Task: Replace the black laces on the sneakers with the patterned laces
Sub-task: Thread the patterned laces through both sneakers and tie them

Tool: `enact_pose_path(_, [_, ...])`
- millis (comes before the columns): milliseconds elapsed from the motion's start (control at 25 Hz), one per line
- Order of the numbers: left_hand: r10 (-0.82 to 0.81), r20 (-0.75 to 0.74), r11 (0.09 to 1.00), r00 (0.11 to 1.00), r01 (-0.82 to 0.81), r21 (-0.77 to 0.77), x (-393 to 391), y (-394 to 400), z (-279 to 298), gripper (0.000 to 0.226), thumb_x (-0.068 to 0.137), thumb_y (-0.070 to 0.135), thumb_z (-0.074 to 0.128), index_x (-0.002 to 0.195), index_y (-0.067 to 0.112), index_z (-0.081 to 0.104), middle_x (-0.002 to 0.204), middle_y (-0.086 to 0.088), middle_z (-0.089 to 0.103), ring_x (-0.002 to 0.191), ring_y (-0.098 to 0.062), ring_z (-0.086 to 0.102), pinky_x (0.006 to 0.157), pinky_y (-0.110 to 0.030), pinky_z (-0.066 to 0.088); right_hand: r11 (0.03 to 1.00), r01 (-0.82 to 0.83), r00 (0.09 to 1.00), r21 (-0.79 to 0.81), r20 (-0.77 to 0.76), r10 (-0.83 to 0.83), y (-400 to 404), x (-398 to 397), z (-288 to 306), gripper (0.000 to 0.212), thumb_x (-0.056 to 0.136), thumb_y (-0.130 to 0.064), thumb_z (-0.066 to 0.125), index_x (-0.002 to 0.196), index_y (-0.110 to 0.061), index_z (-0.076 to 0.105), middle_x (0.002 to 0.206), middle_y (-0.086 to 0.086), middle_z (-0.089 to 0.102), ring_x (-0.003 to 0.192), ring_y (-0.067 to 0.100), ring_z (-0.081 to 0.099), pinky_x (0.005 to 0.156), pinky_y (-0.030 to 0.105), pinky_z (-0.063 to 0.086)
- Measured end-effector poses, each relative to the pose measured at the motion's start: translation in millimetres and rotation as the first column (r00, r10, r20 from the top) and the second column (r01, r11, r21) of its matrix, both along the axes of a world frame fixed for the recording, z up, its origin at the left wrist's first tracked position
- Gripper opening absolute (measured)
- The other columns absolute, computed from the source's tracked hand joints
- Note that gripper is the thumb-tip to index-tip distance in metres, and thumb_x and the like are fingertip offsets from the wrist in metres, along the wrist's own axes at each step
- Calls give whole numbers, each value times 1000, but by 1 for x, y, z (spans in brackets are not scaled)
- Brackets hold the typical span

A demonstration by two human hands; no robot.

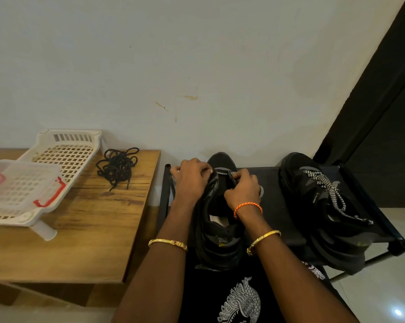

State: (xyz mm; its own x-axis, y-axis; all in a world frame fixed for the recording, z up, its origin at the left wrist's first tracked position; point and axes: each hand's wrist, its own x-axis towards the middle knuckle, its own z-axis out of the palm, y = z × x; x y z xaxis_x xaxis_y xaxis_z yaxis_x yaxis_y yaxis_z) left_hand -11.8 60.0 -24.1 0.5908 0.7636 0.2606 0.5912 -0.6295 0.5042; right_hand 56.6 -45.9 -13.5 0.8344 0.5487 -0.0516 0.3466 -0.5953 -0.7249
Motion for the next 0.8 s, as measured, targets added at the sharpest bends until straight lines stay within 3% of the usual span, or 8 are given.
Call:
enact_pose_path(200, [118,-21,993,993,-117,33,-5,-3,0,20,96,26,52,107,24,69,112,3,62,112,-17,46,89,-35,19,998,40,999,38,4,-40,-1,-3,-3,39,76,4,62,112,-8,53,121,16,45,112,35,47,92,40,47])
enact_pose_path(320, [327,44,944,944,-328,39,-20,8,6,21,95,22,53,108,25,69,116,2,62,115,-19,44,93,-39,22,997,66,998,45,-5,-66,-1,-3,-3,37,75,5,61,109,-6,52,121,17,44,112,35,45,92,39,45])
enact_pose_path(480, [724,118,689,680,-721,-72,-53,30,14,21,95,24,53,110,23,67,122,-5,59,116,-29,43,96,-47,26,994,81,997,72,-19,-80,-1,-1,-4,37,75,5,60,109,-7,52,122,17,45,113,35,46,96,40,44])
enact_pose_path(560, [816,116,578,566,-800,-163,-58,33,16,23,95,23,52,114,19,64,127,-8,55,121,-31,40,99,-50,25,996,71,997,58,-40,-69,-1,-1,-3,37,76,4,61,110,-8,52,122,16,45,114,33,45,94,38,44])
enact_pose_path(640, [782,85,622,617,-765,-170,-52,29,20,36,93,22,53,128,14,52,135,-14,45,126,-34,36,102,-50,26,997,52,996,51,-74,-48,-1,3,0,35,76,3,60,108,-8,52,120,16,46,113,34,45,92,37,44])
enact_pose_path(680, [689,94,724,719,-676,-137,-47,24,21,46,91,23,55,135,15,45,137,-16,41,127,-35,35,103,-50,29,998,32,995,47,-93,-27,0,6,0,33,75,2,60,106,-8,52,118,16,47,112,34,46,92,37,45])
enact_pose_path(760, [347,57,938,936,-345,-44,-29,13,19,53,92,28,58,142,23,41,139,-12,42,130,-30,35,107,-49,30,999,-14,990,39,-139,19,0,13,2,29,74,0,59,101,-10,52,115,15,49,109,33,49,94,40,47])
enact_pose_path(800, [175,4,984,985,-175,-41,-20,5,17,47,93,30,57,139,28,46,138,-7,47,131,-26,36,108,-47,28,999,-19,986,43,-162,26,0,15,2,27,74,-1,59,98,-11,52,114,15,51,108,33,50,94,42,47])
